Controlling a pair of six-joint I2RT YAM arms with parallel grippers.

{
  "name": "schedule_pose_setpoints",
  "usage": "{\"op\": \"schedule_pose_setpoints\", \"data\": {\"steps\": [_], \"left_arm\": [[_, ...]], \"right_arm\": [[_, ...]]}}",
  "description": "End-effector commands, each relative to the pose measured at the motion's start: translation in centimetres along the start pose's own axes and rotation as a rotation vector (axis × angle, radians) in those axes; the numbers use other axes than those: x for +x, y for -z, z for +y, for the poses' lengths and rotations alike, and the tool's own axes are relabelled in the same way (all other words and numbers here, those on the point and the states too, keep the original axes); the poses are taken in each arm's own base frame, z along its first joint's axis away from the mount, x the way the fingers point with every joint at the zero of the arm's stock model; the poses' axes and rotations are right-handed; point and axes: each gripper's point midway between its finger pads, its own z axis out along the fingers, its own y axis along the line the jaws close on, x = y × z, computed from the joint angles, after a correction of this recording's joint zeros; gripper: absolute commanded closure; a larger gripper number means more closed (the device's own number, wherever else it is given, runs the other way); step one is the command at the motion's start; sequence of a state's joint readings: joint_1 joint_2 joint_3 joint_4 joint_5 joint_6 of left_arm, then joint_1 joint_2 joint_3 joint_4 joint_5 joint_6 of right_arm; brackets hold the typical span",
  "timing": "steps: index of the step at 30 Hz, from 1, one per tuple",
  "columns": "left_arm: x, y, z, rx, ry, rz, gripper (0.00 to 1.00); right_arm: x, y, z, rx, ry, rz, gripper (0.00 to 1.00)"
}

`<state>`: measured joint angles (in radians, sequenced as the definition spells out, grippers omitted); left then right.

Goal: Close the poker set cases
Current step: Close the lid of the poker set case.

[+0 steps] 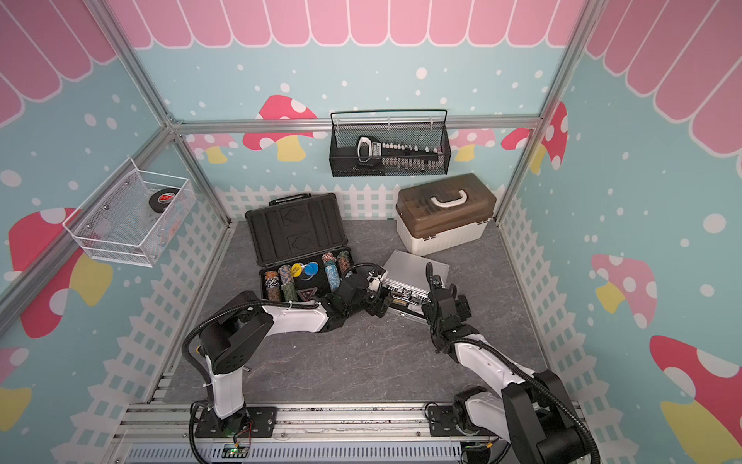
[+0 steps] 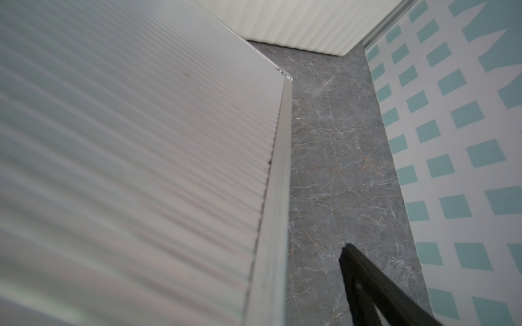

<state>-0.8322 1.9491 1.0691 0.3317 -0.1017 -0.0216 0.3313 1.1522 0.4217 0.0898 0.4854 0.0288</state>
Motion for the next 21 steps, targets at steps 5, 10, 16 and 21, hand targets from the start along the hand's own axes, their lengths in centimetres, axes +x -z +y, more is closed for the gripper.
{"op": "schedule_pose_setpoints", "data": {"steps": [5,10,16,21], "left_arm": [[0.2,0.9,0.9,-0.034,0.019,0.001,0.03],[1.3,1.6,1.1,-0.038,0.032,0.024,0.03],[2.9,3.3,1.2,-0.039,0.048,0.058,0.03],[4.0,4.4,1.1,-0.042,0.047,0.08,0.03]], "right_arm": [[0.2,1.4,2.1,-0.142,-0.009,-0.009,0.02],[0.1,1.7,3.7,-0.218,0.031,-0.04,0.01],[0.3,1.5,4.7,-0.267,0.071,-0.023,0.01],[0.2,1.6,4.7,-0.271,0.071,-0.032,0.01]]}}
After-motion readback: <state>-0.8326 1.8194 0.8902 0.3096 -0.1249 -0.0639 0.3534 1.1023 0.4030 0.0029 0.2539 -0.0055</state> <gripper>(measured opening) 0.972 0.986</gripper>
